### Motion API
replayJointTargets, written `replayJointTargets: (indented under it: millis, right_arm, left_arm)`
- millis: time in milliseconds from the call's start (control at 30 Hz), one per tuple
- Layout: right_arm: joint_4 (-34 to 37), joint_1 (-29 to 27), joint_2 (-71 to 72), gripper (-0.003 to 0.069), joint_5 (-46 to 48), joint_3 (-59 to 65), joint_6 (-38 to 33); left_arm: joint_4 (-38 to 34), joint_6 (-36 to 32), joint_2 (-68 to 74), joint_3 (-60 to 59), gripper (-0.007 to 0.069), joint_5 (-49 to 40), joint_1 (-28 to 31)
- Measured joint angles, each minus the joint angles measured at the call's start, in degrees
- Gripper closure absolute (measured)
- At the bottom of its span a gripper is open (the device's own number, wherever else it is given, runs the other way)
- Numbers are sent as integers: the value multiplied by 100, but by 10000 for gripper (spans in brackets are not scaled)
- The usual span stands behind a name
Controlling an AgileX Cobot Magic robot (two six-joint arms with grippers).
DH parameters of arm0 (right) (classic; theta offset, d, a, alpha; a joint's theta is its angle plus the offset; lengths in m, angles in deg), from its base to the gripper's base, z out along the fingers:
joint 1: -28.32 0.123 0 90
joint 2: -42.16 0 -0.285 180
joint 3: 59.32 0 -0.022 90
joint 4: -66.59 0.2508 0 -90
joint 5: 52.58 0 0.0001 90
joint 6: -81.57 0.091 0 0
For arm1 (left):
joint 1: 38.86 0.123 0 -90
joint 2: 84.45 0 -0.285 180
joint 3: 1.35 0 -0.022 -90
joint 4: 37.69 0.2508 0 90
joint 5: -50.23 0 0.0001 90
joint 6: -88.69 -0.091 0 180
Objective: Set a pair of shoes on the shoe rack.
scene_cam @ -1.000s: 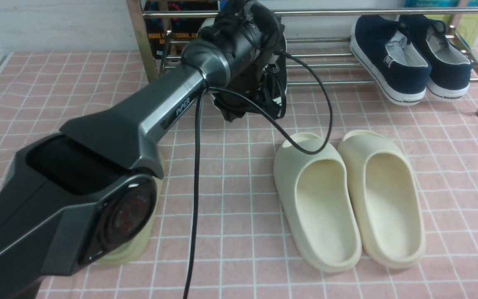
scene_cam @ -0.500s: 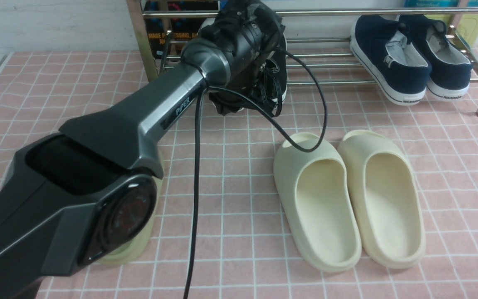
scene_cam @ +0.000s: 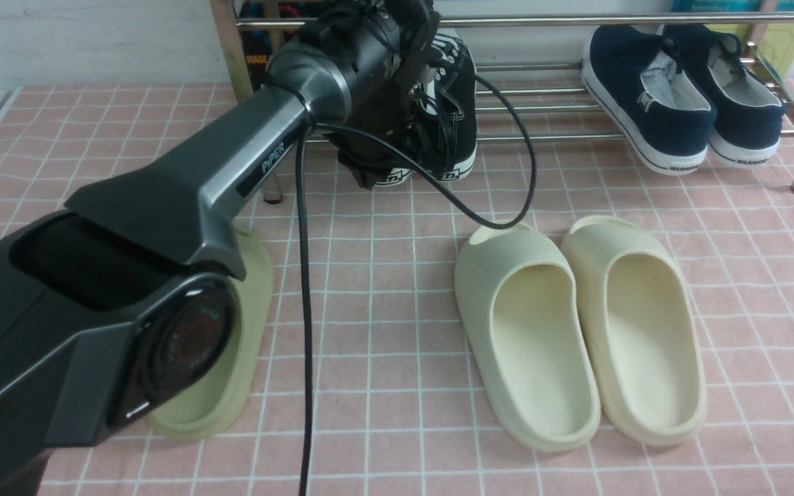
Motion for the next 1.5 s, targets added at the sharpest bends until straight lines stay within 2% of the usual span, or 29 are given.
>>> replayJointTargets:
  millis: [367,533,633,800,1033,1167,1300,1500]
  right_arm:
    - [0,0,0,420,0,0,0]
    - [0,0,0,420,0,0,0]
    - [0,0,0,420,0,0,0]
    - [0,0,0,420,0,0,0]
    - [0,0,0,420,0,0,0]
    - [0,0,0,420,0,0,0]
    - [0,0,0,419,0,0,0]
    - [0,0,0,419,0,0,0]
  left_arm:
    - [-750,-125,-442,0,602,0,-14]
    - [-449,350,-284,0,602,42,-3]
    - [127,867,-218,0,601,248,3]
    - [212,1181,-218,0,596,248,-2]
    - [185,977,-225,0,592,90,-2]
    - [-130,173,-410,-33,592,2,-22]
    - [-728,-338,-988,-46,588,2,-134]
    - [-885,-514,-2169,-52,584,2,-220]
